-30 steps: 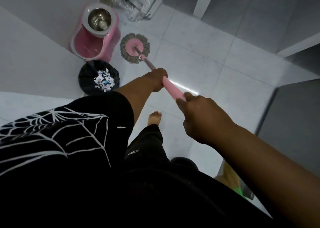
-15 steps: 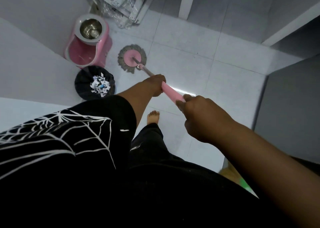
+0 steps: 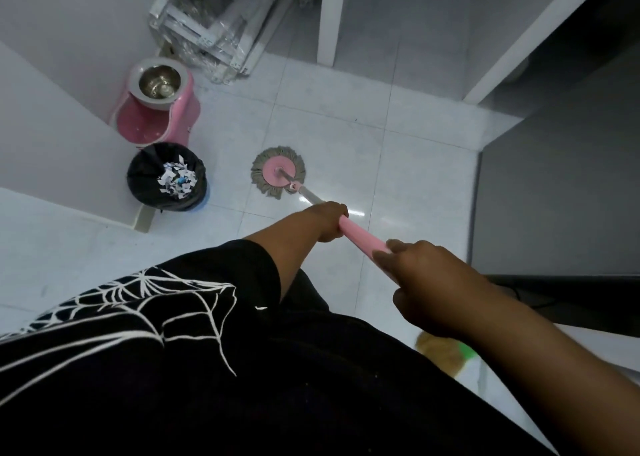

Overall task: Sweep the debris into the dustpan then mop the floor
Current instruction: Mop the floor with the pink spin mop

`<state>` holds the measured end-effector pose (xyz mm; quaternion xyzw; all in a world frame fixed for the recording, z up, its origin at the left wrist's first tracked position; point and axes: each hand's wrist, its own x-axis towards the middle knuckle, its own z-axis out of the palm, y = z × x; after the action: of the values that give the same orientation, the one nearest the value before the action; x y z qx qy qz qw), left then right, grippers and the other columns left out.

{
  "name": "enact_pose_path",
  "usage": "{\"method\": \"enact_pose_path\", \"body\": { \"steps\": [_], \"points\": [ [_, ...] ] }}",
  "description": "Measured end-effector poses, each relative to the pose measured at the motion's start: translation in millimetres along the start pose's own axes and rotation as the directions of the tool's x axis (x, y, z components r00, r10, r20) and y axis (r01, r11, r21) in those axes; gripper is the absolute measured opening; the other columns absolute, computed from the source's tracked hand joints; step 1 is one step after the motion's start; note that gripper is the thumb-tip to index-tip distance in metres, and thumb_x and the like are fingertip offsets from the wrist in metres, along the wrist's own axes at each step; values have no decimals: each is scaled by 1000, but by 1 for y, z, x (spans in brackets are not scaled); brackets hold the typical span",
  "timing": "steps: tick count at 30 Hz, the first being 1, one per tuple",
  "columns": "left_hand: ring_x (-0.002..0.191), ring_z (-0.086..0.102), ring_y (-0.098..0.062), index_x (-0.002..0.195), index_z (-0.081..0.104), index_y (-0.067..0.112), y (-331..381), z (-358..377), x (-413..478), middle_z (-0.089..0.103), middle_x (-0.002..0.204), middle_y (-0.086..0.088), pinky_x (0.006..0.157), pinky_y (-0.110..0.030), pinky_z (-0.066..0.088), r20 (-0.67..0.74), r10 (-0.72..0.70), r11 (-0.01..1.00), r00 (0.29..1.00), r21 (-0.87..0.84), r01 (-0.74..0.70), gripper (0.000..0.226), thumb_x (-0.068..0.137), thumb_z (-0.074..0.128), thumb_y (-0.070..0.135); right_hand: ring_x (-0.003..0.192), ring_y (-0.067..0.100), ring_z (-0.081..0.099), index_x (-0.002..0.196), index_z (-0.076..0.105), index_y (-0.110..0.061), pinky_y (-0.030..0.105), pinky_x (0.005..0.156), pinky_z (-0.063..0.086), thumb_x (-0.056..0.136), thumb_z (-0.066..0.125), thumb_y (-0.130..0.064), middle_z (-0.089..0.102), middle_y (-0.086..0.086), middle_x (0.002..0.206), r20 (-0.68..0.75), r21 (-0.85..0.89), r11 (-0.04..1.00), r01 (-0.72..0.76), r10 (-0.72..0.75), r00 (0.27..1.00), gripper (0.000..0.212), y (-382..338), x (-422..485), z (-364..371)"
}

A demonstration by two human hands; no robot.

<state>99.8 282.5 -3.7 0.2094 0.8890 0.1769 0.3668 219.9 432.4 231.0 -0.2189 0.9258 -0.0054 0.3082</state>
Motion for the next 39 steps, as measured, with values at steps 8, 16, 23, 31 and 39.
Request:
{"method": "enact_pose_path", "body": {
  "steps": [8, 16, 23, 31, 39],
  "points": [
    [99, 59, -23, 110, 59, 13, -32, -38, 14, 60, 114, -6, 86, -36, 50, -37, -19, 1000, 999, -14, 19, 20, 91, 59, 17, 77, 26, 56, 121, 53, -15, 35, 69, 51, 82, 49, -7, 53, 4, 101, -2, 22, 999, -43, 43, 999, 40, -6, 51, -19],
    [98, 58, -21, 120, 53, 18, -132, -131, 71, 52, 123, -1, 84, -34, 49, -74, -104, 988, 992, -124, 94, 30, 91, 57, 11, 64, 22, 43, 128, 49, -14, 24, 50, 22, 86, 49, -9, 45, 2, 95, -66, 36, 998, -43, 45, 997, 42, -14, 183, -79],
    [104, 59, -25, 123, 53, 16, -212, -230, 121, 54, 125, -5, 90, -38, 51, -62, -116, 990, 991, -86, 110, 34, 90, 60, 10, 53, 8, 26, 116, 54, -10, 20, 47, 11, 84, 55, -9, 41, 1, 86, -127, 109, 991, -81, 94, 987, 33, -20, 300, -144],
    [112, 57, -27, 128, 51, 12, -241, -253, 123, 50, 131, -8, 97, -41, 48, 3, -100, 994, 995, 38, 99, 41, 89, 63, 9, 69, 20, 39, 133, 49, -11, 17, 57, 27, 88, 58, -11, 53, 7, 109, -139, 173, 980, -95, 120, 983, 46, -47, 329, -142],
    [111, 58, -25, 123, 56, 10, -195, -187, 65, 53, 127, -8, 95, -39, 49, 73, -1, 984, 997, 178, -12, 31, 92, 59, 16, 71, 24, 47, 132, 50, -13, 26, 58, 34, 86, 54, -6, 55, 7, 113, -107, 174, 968, -183, 204, 973, 46, -86, 242, -93]
  ]
}}
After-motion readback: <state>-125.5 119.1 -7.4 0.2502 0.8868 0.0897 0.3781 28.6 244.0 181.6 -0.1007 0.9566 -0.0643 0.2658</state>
